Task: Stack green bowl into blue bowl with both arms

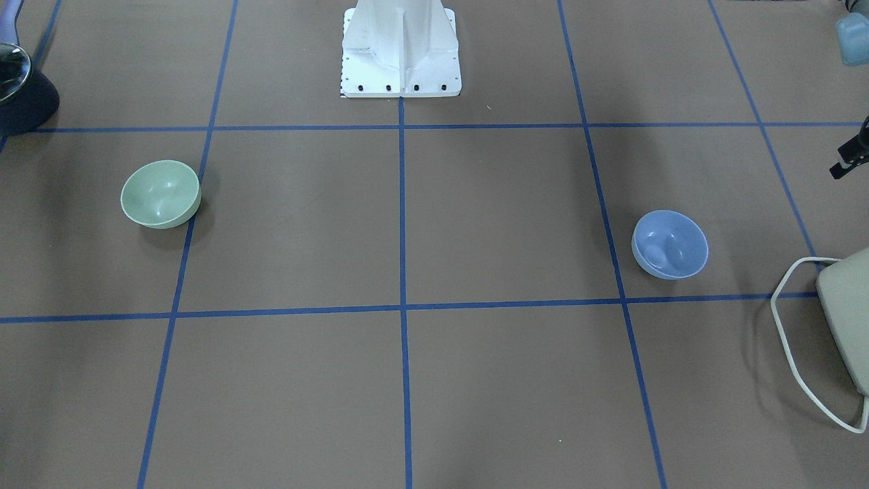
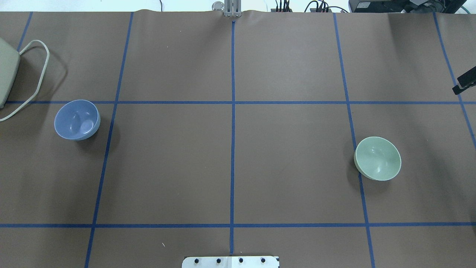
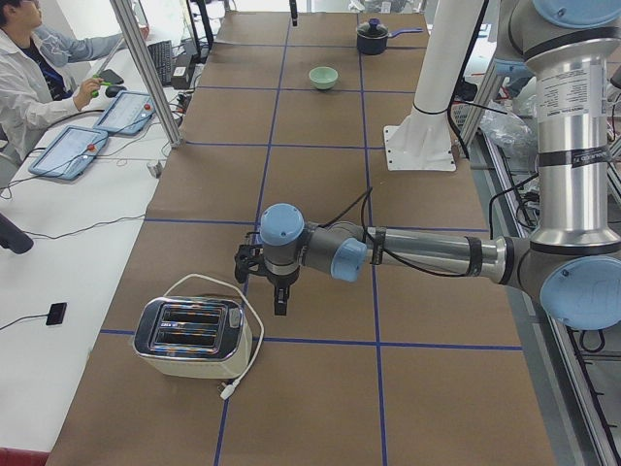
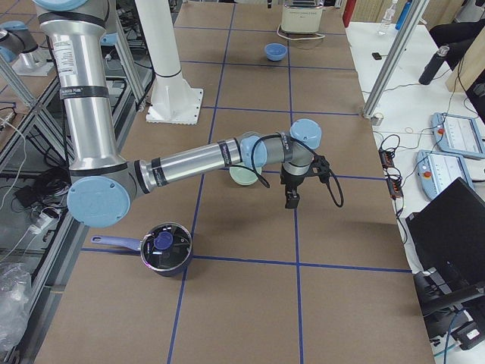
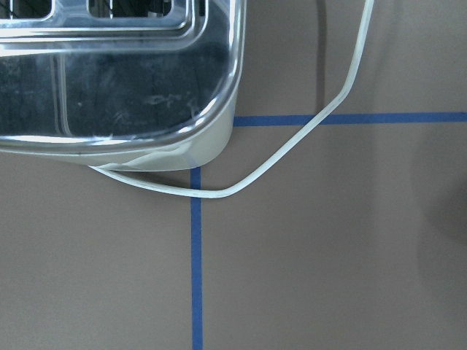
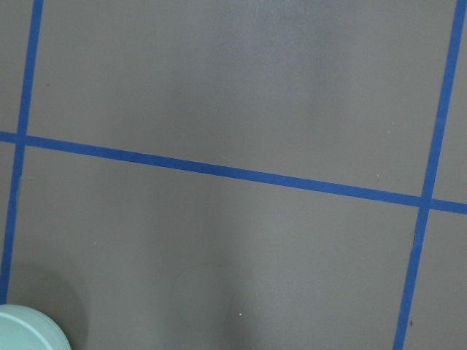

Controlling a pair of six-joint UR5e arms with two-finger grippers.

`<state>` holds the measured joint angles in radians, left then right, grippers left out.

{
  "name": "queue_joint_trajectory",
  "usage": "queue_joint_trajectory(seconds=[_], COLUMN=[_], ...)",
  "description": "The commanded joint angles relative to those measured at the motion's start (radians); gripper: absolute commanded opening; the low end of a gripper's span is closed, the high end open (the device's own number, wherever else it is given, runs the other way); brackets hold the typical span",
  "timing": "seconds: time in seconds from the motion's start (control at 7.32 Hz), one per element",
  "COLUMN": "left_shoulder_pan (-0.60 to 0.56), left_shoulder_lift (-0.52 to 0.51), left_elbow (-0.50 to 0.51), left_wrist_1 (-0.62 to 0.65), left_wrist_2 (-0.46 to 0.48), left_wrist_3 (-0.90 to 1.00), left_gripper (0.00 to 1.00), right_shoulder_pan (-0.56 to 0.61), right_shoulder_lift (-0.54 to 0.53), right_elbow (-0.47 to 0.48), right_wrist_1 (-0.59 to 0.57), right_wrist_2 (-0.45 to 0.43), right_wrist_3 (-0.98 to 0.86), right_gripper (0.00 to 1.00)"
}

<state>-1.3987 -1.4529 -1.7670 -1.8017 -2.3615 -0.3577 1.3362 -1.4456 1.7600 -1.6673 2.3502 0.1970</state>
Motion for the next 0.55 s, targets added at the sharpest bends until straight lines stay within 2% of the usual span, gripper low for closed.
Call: queue_joint_trajectory(seconds=[0.0, 0.14, 0.41], left_shoulder_pan=[0.027, 0.068, 0.165], left_shoulder_lift=[-0.062, -0.108, -0.168], left_elbow=[-0.006, -0.006, 0.001], left_wrist_1=[0.001, -0.002, -0.013], left_wrist_2=[-0.002, -0.002, 0.002], left_wrist_3=[-0.104, -0.156, -0.286], left_gripper=[1.0, 1.0, 1.0], right_shoulder_pan=[-0.052, -0.086, -0.127], right_shoulder_lift=[0.021, 0.072, 0.048], right_elbow=[0.068, 0.079, 0.081], right_wrist_1=[0.006, 0.006, 0.047], right_wrist_2=[-0.011, -0.091, -0.092], right_wrist_3=[0.13, 0.131, 0.139], right_gripper=[1.0, 1.0, 1.0])
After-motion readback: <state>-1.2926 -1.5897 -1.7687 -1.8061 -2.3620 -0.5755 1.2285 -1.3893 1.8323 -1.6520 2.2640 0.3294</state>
